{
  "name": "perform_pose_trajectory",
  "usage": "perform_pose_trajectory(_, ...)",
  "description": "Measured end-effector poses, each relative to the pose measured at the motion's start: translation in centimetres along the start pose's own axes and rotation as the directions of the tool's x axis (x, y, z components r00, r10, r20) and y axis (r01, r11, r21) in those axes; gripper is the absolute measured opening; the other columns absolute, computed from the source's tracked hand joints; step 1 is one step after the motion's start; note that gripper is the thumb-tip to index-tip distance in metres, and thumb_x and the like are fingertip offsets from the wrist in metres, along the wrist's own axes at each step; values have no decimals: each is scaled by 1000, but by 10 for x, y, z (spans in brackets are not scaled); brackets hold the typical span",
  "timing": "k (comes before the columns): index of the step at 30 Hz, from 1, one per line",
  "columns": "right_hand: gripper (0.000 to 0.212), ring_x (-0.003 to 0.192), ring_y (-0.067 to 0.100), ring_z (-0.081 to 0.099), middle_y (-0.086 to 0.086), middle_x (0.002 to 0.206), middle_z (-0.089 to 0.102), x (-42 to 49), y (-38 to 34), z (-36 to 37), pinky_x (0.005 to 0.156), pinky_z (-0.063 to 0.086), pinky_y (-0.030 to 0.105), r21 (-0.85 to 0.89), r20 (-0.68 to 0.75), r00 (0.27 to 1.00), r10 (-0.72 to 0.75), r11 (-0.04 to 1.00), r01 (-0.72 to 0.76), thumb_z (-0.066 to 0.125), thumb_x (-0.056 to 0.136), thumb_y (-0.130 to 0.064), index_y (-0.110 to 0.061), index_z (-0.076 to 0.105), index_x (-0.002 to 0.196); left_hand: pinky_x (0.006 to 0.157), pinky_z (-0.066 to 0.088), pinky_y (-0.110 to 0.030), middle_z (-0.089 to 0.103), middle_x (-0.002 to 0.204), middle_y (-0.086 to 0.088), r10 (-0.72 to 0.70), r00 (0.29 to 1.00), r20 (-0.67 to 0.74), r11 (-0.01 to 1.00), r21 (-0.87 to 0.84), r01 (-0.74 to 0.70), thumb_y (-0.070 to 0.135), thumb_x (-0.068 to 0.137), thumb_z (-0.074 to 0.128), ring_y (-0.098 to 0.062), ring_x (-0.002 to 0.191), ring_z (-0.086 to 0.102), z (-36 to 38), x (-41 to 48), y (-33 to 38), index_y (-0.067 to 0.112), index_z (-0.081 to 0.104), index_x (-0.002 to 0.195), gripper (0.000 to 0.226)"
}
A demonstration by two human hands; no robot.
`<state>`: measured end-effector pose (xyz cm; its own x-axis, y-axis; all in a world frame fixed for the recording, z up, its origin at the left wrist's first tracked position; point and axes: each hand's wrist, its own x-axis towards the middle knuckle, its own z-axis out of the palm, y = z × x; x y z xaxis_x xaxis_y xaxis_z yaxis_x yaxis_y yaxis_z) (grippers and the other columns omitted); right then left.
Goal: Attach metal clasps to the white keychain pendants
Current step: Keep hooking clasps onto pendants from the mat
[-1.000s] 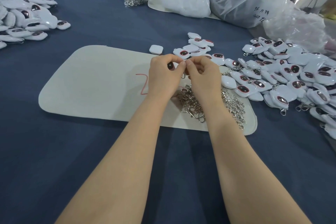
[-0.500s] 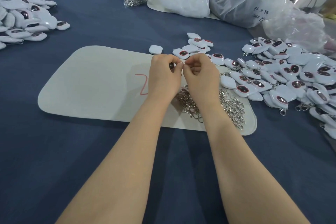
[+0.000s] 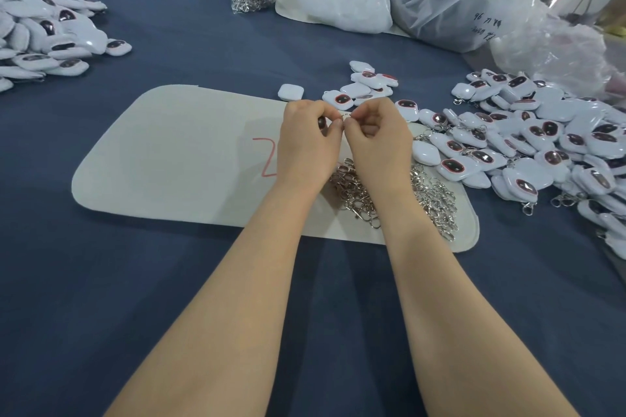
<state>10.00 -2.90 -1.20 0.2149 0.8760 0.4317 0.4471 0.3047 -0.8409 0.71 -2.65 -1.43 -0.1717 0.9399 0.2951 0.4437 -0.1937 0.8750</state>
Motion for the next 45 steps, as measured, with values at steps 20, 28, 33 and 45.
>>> perform_pose_trajectory(20,15,58,-5,51,-16,70,54,0,0,3,63,42,7,-37,-13,999,-38,999,38,59,83,-2,-15,53,82,61,28,1,59,110,-6,21,999,-29,998,62,-19,13,88,58,14,68,42,3,3,-3,24,57,80,14)
perform_pose_trajectory(28,15,60,-5,51,-17,71,54,0,1,3,63,43,7,-22,-20,999,-44,999,44,59,83,-2,-15,53,83,62,29,2,58,110,-7,22,999,-38,999,48,-20,12,88,58,21,70,41,2,3,-3,23,57,80,14)
perform_pose_trajectory(33,16,60,-7,51,-17,71,53,0,0,2,63,43,7,-39,-13,998,-58,998,57,59,83,-1,-16,54,84,62,29,2,57,110,-7,17,999,-38,999,47,-16,12,88,58,25,71,40,3,2,-4,22,56,79,14)
perform_pose_trajectory(45,19,61,1,49,-7,75,56,-3,-1,2,63,41,9,-90,35,996,-86,992,88,59,82,0,-18,52,82,75,33,-11,39,106,4,15,999,-44,999,34,-13,6,90,54,0,73,47,-1,-4,2,16,60,85,12)
